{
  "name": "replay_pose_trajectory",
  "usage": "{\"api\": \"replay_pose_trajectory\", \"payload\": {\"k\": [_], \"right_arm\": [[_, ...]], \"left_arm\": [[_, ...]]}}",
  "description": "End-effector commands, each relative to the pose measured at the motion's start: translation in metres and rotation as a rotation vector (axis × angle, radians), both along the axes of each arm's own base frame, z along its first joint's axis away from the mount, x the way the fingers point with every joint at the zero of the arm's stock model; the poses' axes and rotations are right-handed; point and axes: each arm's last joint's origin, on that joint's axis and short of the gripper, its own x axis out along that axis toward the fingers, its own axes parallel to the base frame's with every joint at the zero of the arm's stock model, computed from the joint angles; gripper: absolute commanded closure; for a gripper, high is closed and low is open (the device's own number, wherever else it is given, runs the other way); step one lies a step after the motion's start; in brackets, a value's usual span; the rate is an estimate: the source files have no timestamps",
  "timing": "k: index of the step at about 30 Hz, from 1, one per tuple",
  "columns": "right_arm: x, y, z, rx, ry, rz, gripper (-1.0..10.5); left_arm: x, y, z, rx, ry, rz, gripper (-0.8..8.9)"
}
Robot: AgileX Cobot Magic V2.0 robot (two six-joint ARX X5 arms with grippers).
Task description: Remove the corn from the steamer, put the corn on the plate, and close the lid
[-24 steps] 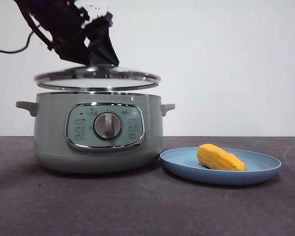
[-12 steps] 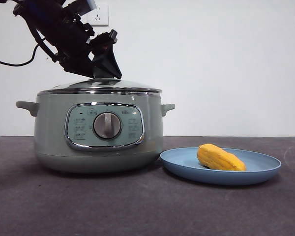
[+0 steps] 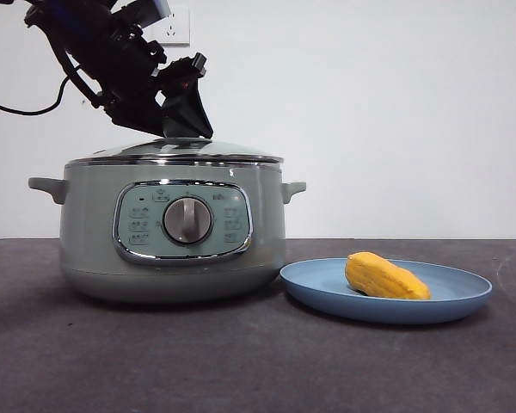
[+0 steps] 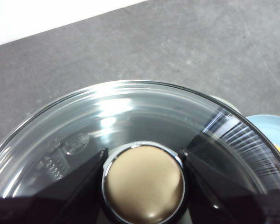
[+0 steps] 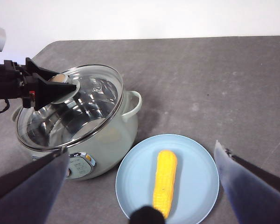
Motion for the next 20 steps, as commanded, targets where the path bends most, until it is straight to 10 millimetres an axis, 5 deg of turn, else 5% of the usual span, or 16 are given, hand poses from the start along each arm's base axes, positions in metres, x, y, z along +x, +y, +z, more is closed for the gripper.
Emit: {"api": "replay_pose_trajectory", "payload": {"k": [1,14,19,20], "right_arm": [[-0.0002,0.0000,-0.0004,-0.005,-0.006,0.002,2.9],[-0.0002,0.0000,-0.0005,-0.010,-0.007,0.004,2.9],[-0.0007,-0.0001,-0.0018,-0.014,0.007,0.007,2.9],[-0.0009,-0.0001,-0.0022,-0.016,0.011,0.007,2.9]], "left_arm": [[0.0003,0.0004,-0.0067,0.033,0.031,0.002,8.22],[-0.0020,0.0012,-0.0105,0.045,0.077,0.002,7.75],[-0.0020,0.0012,-0.0104,0.045,0.077,0.003,2.68],[-0.0019,0.0012,-0.0103,0.044,0.076,0.002,2.54]]}}
